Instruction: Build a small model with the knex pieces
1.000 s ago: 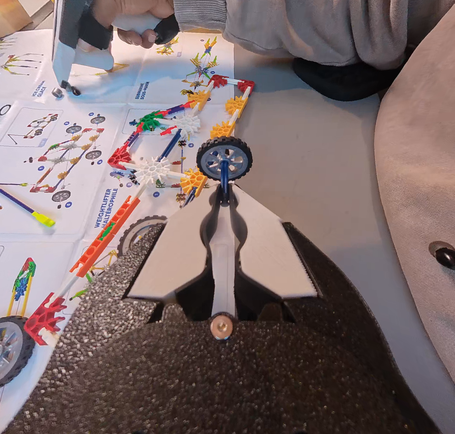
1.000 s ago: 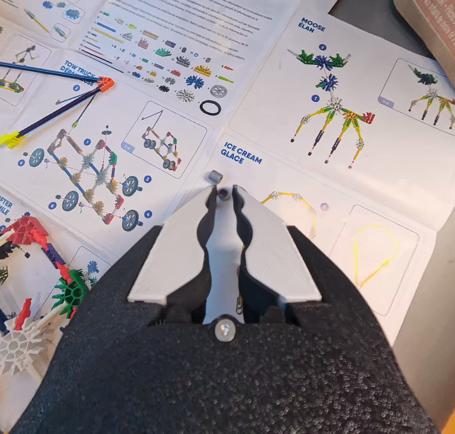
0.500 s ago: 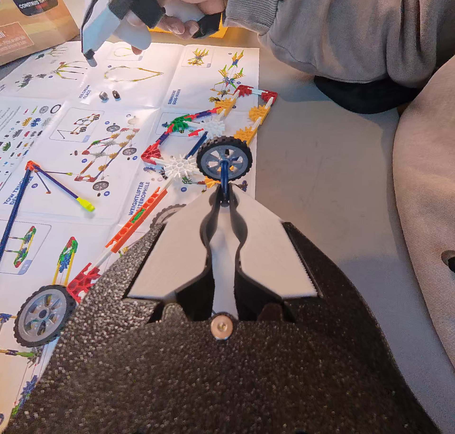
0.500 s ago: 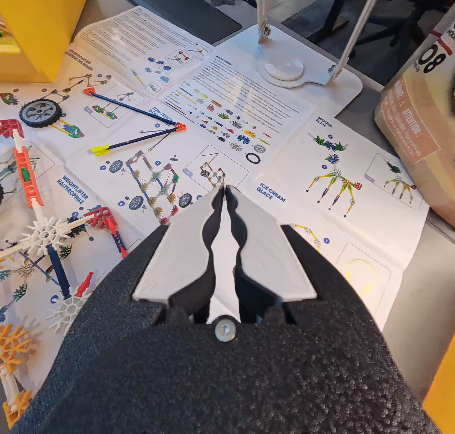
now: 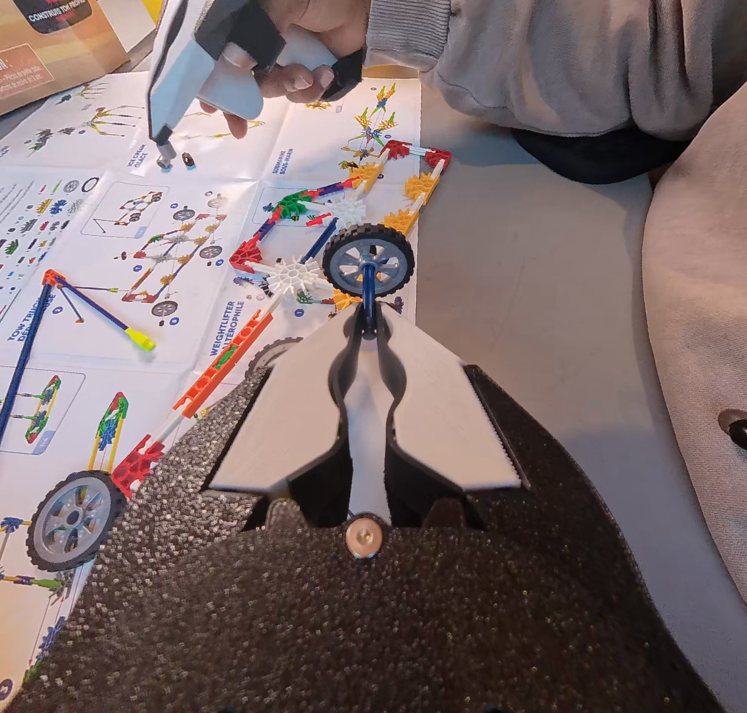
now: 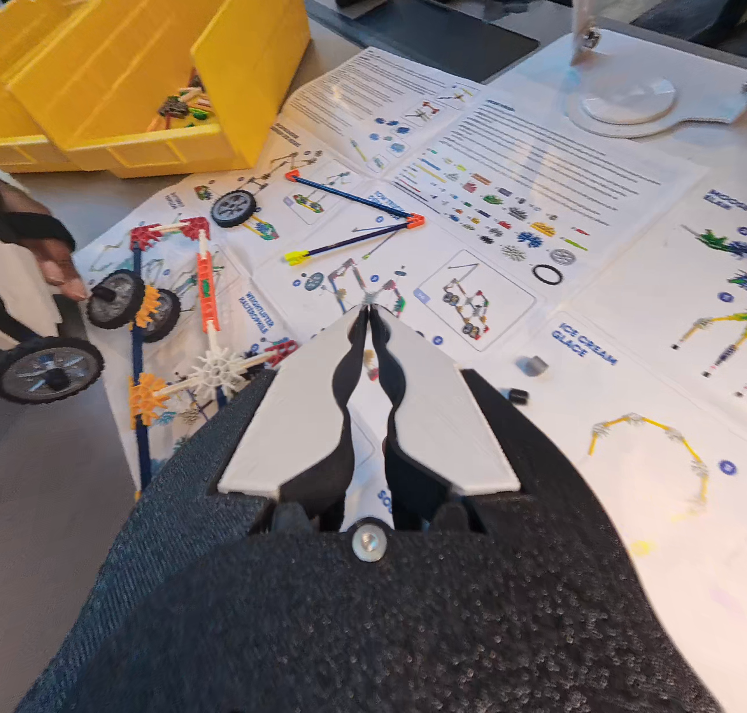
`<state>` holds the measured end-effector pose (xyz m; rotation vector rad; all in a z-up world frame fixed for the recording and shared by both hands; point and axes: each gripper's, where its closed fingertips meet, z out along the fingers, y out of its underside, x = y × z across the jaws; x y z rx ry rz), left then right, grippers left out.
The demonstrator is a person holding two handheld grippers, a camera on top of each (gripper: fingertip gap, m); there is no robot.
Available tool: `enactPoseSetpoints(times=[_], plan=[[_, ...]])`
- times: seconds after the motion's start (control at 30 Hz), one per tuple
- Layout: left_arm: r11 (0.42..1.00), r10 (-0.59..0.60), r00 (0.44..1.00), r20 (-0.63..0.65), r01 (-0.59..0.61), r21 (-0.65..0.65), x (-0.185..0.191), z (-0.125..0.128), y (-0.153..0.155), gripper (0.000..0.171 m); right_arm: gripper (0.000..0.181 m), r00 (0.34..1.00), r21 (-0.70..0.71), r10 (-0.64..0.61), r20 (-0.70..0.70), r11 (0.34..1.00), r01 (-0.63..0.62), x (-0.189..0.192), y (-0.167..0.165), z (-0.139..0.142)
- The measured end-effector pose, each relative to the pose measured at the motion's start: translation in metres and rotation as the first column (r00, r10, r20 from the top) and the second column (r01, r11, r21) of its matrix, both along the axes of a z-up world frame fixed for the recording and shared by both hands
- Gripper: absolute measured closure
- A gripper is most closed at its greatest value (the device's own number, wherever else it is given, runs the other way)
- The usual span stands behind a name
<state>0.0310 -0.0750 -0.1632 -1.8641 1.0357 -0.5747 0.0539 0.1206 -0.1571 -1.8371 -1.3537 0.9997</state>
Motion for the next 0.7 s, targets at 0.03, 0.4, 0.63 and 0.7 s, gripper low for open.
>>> enactPoseSetpoints(times=[0.03, 0.4, 0.63, 0.7], plan=[[1.0, -0.001, 1.0, -0.001, 0.001, 0.0, 0.0, 0.0, 0.0, 0.168, 0.181, 0.999, -0.016, 0.039, -0.015, 0.999, -0.039, -0.005, -0.011, 0.003], [0.987, 0.109, 0.988, 0.111, -0.12, 0.102, -0.046, 0.051, 0.014, 0.169, 0.181, 0.906, -0.022, 0.42, -0.059, 0.907, -0.421, -0.018, -0.155, 0.017], [0.989, 0.117, 0.99, 0.074, -0.123, 0.079, -0.043, 0.035, 0.018, 0.169, 0.181, 0.881, -0.019, 0.428, 0.202, 0.901, -0.434, -0.02, -0.222, -0.048], [0.99, 0.115, 0.991, 0.069, -0.12, 0.07, -0.042, 0.032, 0.018, 0.169, 0.181, 0.866, 0.051, 0.426, 0.262, 0.89, -0.453, -0.019, -0.227, -0.056]])
